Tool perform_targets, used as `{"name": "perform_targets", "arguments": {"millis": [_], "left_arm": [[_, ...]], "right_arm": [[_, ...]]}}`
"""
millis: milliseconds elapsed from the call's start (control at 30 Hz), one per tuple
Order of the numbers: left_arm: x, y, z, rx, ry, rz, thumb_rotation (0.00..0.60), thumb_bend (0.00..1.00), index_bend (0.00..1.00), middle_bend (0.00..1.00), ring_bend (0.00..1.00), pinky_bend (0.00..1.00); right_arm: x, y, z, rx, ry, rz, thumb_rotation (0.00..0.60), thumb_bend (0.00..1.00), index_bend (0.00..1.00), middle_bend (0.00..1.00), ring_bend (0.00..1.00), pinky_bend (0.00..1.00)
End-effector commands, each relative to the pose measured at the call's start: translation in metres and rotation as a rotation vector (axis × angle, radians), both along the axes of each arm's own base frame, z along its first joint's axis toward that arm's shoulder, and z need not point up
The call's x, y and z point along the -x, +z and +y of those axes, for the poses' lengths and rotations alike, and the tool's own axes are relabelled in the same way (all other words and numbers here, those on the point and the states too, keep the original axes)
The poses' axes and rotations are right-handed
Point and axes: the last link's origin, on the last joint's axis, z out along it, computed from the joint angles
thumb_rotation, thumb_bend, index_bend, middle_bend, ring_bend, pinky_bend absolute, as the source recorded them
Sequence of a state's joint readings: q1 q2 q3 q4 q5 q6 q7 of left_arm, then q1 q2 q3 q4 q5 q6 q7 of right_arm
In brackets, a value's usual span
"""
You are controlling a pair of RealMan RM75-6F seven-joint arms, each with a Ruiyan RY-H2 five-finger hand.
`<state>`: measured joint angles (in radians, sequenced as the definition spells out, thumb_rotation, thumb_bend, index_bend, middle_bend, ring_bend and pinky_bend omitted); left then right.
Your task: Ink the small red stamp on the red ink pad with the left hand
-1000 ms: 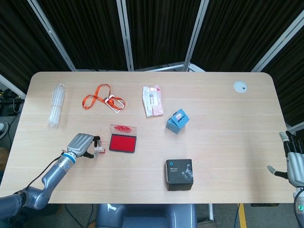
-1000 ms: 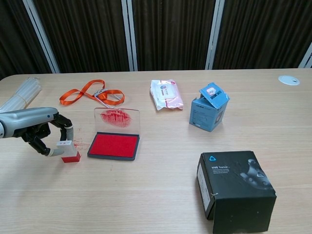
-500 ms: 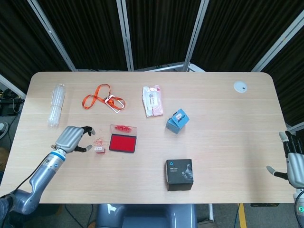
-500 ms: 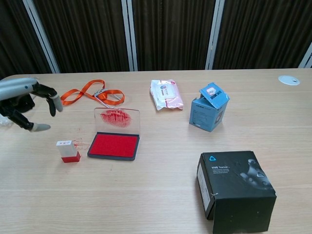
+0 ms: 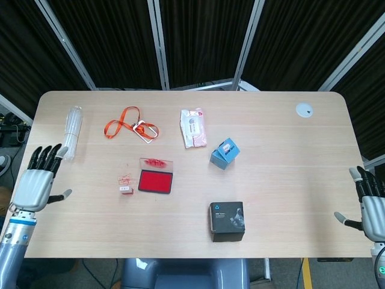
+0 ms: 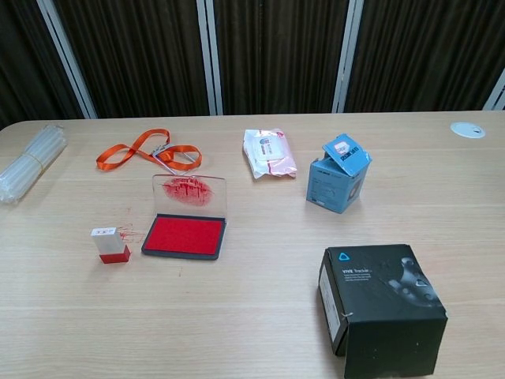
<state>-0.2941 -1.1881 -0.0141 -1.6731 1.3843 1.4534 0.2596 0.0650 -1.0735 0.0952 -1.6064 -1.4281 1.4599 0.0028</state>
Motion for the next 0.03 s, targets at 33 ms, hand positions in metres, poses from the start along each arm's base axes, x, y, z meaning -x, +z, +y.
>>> {"name": "perform_targets", "arguments": {"millis": [33], "left_arm": [[0.0049,0.0126,-0.0318,-0.033,0.032,-0.014,0.600,0.00,0.00,0.00,0.00,0.00]], "right_arm": [[-0.0017,0.0007,0.0017,0.002,0.012,-0.002,0.600,0.00,0.00,0.00,0.00,0.00]]}}
